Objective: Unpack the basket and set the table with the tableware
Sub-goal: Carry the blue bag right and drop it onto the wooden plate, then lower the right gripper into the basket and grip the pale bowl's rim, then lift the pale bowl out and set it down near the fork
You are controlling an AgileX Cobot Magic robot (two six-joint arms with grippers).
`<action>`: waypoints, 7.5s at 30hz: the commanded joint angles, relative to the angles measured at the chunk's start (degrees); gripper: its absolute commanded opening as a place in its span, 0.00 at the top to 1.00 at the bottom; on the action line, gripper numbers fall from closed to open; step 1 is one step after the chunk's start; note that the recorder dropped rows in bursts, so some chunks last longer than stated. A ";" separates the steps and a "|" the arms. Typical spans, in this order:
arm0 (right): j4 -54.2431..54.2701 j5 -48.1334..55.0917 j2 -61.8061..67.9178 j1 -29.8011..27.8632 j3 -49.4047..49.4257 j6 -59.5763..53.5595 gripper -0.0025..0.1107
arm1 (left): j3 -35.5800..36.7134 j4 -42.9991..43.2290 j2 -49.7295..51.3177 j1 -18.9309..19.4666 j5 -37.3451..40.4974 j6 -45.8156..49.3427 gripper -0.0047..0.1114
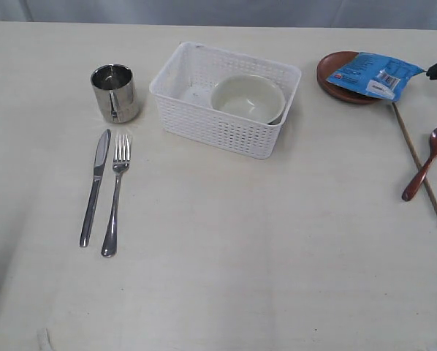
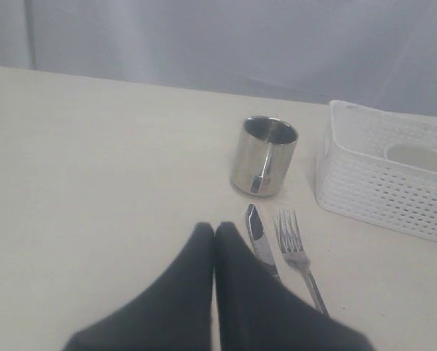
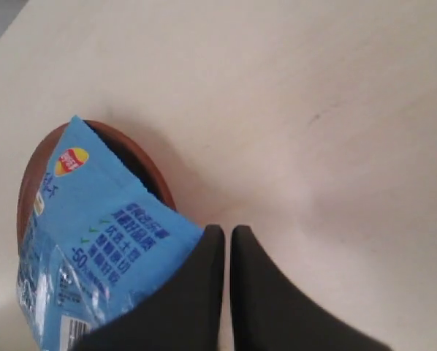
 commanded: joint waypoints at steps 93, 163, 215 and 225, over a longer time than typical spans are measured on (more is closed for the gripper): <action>-62.71 18.00 2.06 60.68 -16.81 55.19 0.98 | 0.16 0.02 -0.21 0.06 -0.63 0.03 0.96; -55.15 4.07 -19.67 86.78 20.12 34.46 0.98 | 0.16 0.02 -0.21 0.06 -0.63 0.03 0.96; -59.88 4.46 -20.43 86.60 19.89 37.64 0.61 | 0.16 -0.33 -0.21 0.06 -0.63 0.03 0.96; -67.30 8.99 -35.70 85.79 19.89 37.95 0.60 | 0.16 -0.33 -0.21 0.06 -0.63 0.03 0.96</action>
